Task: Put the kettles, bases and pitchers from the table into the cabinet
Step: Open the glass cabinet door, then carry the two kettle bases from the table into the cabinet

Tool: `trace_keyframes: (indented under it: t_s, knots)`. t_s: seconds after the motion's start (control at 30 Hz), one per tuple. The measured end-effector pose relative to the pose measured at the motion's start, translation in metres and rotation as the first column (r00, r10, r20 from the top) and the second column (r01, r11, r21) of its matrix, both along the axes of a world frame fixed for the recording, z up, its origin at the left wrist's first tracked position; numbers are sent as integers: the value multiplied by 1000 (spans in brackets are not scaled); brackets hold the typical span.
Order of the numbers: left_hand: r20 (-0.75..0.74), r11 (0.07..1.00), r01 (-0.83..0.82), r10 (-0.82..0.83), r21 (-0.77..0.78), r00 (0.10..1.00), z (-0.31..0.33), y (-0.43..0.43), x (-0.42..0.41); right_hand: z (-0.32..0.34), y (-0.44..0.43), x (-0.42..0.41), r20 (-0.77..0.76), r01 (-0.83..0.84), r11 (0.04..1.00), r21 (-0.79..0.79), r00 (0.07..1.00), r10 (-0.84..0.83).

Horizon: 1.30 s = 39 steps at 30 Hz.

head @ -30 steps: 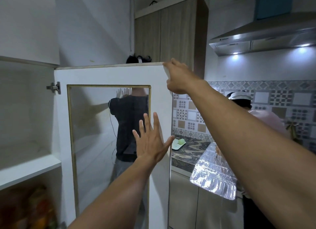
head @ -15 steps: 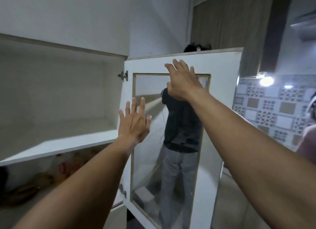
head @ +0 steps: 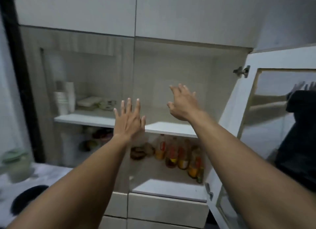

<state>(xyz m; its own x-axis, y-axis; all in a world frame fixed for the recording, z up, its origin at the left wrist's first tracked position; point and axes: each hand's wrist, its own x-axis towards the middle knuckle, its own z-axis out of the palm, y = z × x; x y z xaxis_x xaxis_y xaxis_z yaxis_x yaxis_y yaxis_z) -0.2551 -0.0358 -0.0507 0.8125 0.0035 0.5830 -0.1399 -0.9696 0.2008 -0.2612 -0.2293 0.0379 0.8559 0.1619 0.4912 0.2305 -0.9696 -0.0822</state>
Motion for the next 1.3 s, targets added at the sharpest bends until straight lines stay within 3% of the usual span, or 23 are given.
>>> trace_keyframes:
  t_s: [0.3,0.53,1.07,1.3]
  knots:
    - [-94,950,-311,307,-30,947,-44,173,-23,-48,190,52,-125,-333,942,52,933,336]
    - [-189,847,-525,504,-80,842,-95,277,-61,-104,321,57,-234,-547,834,76,803,548]
    - [-434,546,-817,700,-187,567,-222,405,-77,-241,530,100,-476,-810,573,127,457,751]
    - [-582,395,-901,696,-180,422,-286,428,-63,-320,579,134,-640,-849,522,78,359,680]
